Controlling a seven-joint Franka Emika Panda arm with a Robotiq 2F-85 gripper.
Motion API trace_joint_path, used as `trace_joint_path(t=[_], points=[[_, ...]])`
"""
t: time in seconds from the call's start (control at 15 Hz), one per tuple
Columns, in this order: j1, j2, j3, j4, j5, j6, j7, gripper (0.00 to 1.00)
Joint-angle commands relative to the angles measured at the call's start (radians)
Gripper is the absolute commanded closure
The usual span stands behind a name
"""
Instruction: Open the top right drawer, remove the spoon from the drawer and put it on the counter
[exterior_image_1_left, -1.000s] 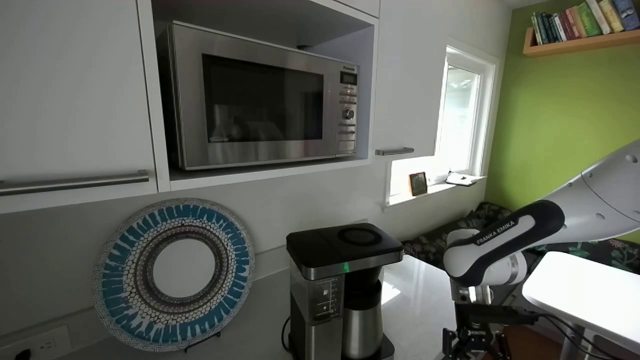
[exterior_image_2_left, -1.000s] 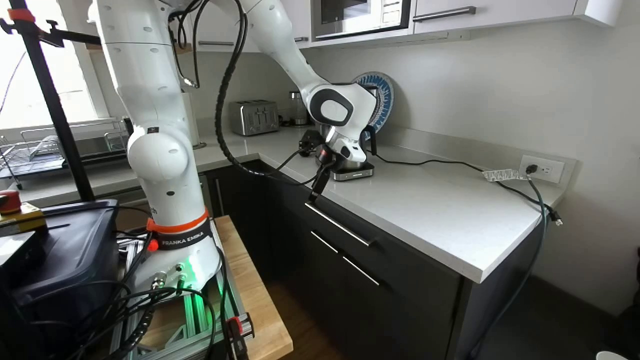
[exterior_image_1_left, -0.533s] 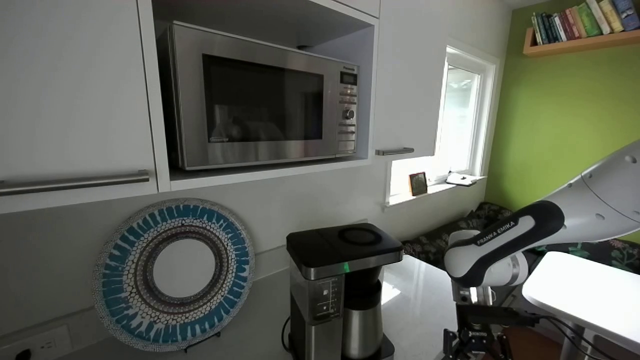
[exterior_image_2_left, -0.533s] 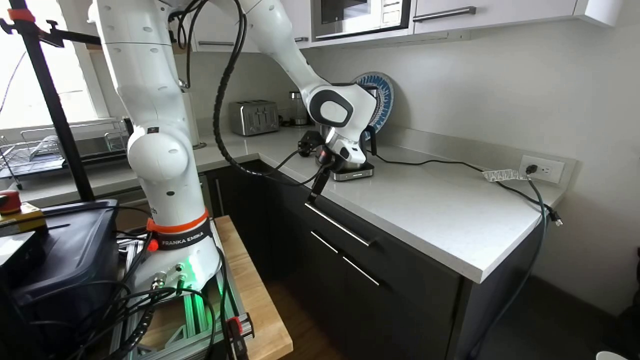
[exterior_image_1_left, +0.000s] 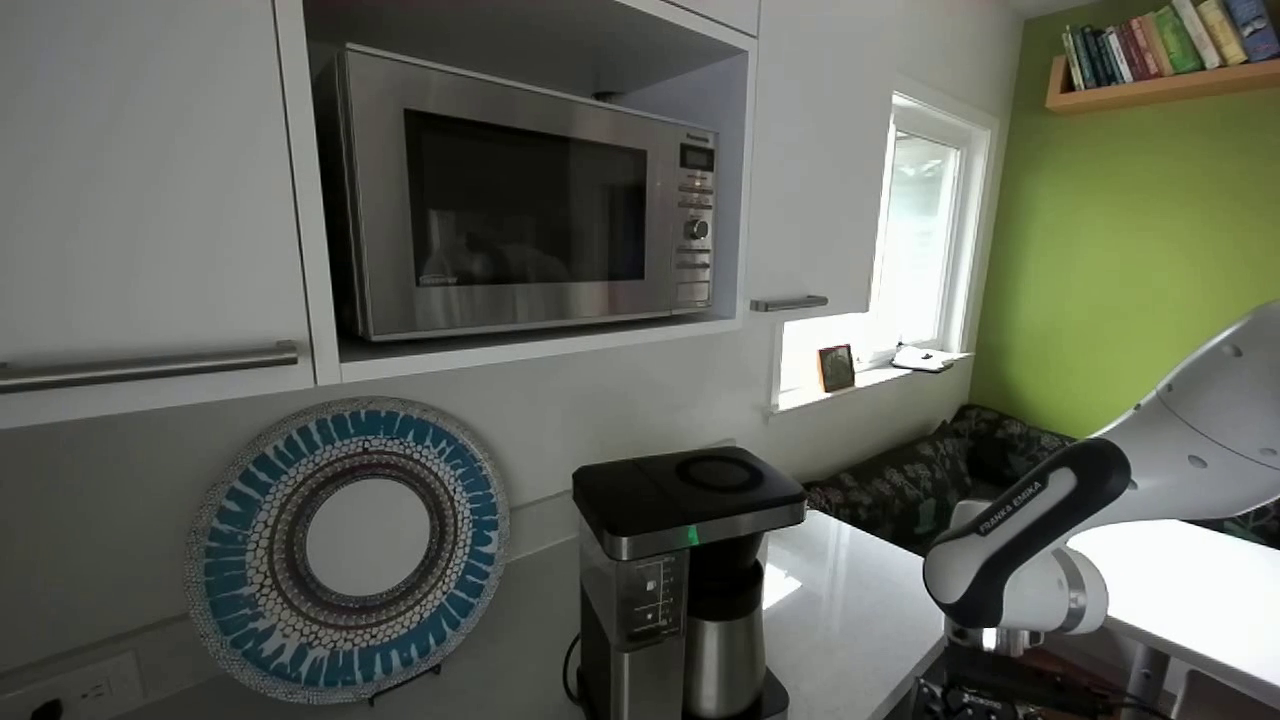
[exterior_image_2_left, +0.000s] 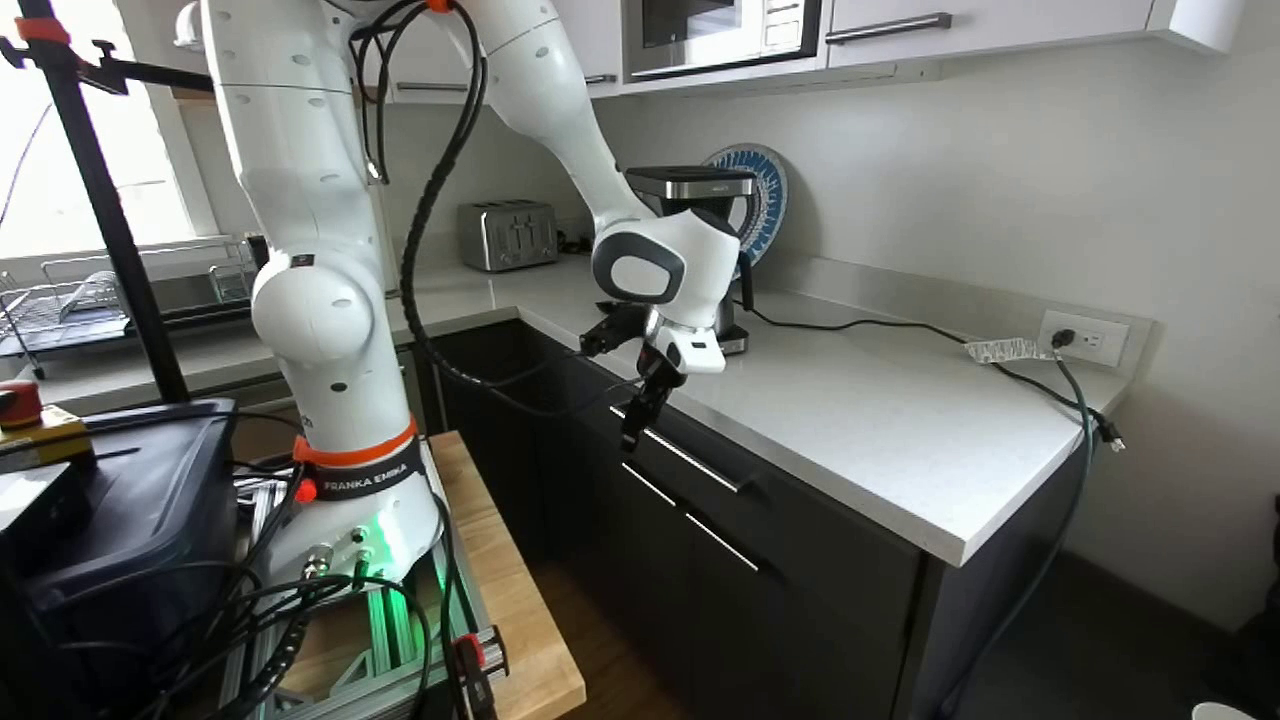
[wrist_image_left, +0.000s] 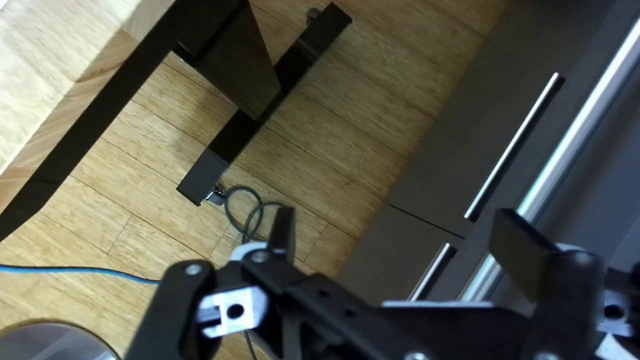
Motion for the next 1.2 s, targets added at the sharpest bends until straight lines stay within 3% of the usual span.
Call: trace_joint_path(t=[0.0, 0.33, 0.73, 1.13], points=[[-0.006, -0.014, -0.008, -0.082, 0.15, 0.13, -0.02, 0.0], [0.001, -0.009, 0.001, -0.116, 0.338, 0.257, -0.049, 0.0], [0.019, 0.032, 0.03, -0.084, 0.512, 0.296, -0.13, 0.0], [0.036, 0.094, 0.066, -0.045, 0.538, 0.302, -0.13, 0.0]])
